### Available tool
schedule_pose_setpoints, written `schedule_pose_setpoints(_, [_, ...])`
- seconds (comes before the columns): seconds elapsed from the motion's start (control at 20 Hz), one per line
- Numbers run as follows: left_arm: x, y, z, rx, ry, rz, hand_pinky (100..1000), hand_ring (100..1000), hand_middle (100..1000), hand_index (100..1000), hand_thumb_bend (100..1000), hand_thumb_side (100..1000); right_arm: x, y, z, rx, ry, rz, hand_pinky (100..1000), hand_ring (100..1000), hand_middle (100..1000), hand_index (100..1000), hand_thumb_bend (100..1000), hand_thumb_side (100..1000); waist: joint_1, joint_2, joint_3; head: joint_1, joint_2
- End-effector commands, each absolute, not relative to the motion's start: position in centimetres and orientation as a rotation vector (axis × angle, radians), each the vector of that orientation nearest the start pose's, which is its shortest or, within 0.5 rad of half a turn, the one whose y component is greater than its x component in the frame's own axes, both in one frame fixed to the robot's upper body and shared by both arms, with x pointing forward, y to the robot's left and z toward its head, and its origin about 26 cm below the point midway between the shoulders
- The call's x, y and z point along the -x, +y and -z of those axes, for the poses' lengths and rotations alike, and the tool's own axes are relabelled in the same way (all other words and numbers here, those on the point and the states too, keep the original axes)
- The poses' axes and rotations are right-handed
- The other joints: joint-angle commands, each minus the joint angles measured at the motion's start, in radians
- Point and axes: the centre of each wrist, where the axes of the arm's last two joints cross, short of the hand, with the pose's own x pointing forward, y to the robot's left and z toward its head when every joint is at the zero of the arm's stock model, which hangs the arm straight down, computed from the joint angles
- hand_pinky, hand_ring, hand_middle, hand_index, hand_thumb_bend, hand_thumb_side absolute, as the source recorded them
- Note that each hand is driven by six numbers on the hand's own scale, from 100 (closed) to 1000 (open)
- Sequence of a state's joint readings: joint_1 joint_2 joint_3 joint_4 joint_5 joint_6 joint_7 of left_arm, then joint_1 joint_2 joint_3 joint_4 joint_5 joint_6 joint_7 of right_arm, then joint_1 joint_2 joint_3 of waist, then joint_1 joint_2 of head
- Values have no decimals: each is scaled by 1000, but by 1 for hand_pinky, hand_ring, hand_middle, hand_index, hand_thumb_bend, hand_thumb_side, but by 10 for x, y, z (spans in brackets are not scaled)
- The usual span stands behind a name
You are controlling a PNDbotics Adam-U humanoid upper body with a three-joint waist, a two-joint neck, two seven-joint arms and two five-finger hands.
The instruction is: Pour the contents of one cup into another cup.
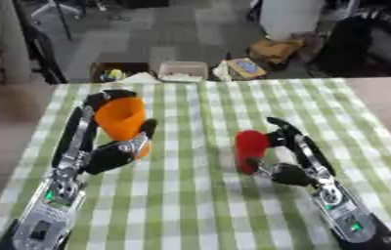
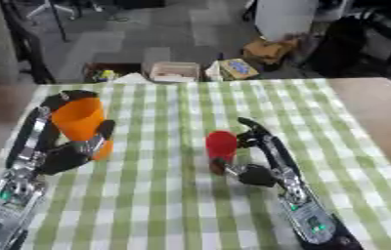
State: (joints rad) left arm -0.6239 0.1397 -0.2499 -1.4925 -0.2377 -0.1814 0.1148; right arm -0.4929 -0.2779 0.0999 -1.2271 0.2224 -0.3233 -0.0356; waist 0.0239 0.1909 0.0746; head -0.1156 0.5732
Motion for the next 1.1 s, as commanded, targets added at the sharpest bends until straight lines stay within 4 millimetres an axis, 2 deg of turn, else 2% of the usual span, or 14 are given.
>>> schedule_pose_setpoints(0.05, [-384,138,-169,-79,-2318,588,187,263,326,699,149,175,-404,-253,-70,272,-2014,-614,704,770,480,925,643,336,2,-20,3,-3,-11])
schedule_pose_setpoints(1.1, [-383,133,-165,-62,-2307,602,188,264,326,698,117,176,-418,-236,-66,309,-2009,-753,745,817,517,937,689,379,3,-22,16,-12,-19])
